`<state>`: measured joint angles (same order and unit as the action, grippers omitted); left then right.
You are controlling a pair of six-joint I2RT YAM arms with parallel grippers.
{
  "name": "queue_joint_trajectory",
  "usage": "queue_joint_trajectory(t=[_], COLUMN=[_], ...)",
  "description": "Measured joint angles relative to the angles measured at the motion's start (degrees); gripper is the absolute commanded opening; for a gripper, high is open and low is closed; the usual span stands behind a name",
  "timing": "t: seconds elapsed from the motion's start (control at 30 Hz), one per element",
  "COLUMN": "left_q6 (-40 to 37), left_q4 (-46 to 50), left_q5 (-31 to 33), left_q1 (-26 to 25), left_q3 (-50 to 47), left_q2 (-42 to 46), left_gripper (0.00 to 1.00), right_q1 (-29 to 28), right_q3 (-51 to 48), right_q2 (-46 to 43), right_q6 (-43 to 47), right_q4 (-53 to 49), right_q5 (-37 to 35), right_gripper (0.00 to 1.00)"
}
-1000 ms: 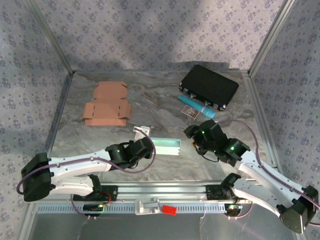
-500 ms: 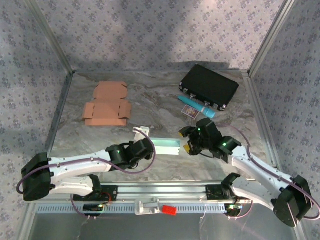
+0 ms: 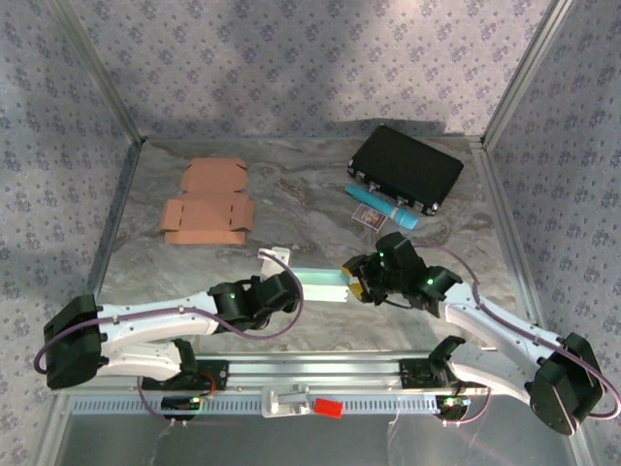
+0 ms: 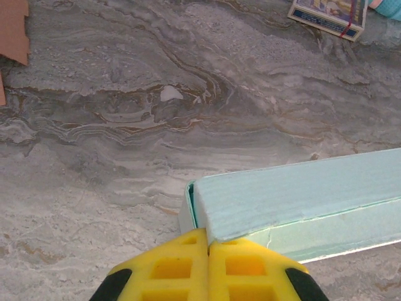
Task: Fold the paper box
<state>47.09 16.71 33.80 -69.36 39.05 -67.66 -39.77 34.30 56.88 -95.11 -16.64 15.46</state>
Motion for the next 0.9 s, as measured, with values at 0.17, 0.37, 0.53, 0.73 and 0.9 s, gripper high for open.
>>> queue_joint_trajectory(t=[0.17, 0.37, 0.53, 0.73, 0.9], left_q6=[1.03, 2.6, 3.91, 5.2, 7.43], left_q4=[0.44, 1.9, 3.34, 6.38, 8.81], left_q5=[0.37, 0.33, 0.61, -2.27, -5.66], left_q1=[-0.33, -1.55, -1.9, -2.45, -2.43], left_q3=[0.0, 0.0, 0.04, 0.22, 0.22], left_q2=[0.0, -0.02, 0.07, 2.75, 9.6], left_gripper=[0.05, 0.21, 0.34, 0.42, 0.5], right_q1=[-0.74, -1.11, -1.27, -1.27, -1.25], right_q3=[-1.33, -2.1, -2.67, -2.67, -2.67], right_q2=[-0.13, -0.28, -0.39, -0.35, 0.02], right_q6=[0.04, 0.57, 1.53, 2.34, 3.21], right_q4=[0.76, 1.46, 1.66, 1.64, 1.51], right_q5=[0.02, 0.0, 0.02, 0.04, 0.09], right_gripper=[0.43, 0.42, 0.41, 0.41, 0.4])
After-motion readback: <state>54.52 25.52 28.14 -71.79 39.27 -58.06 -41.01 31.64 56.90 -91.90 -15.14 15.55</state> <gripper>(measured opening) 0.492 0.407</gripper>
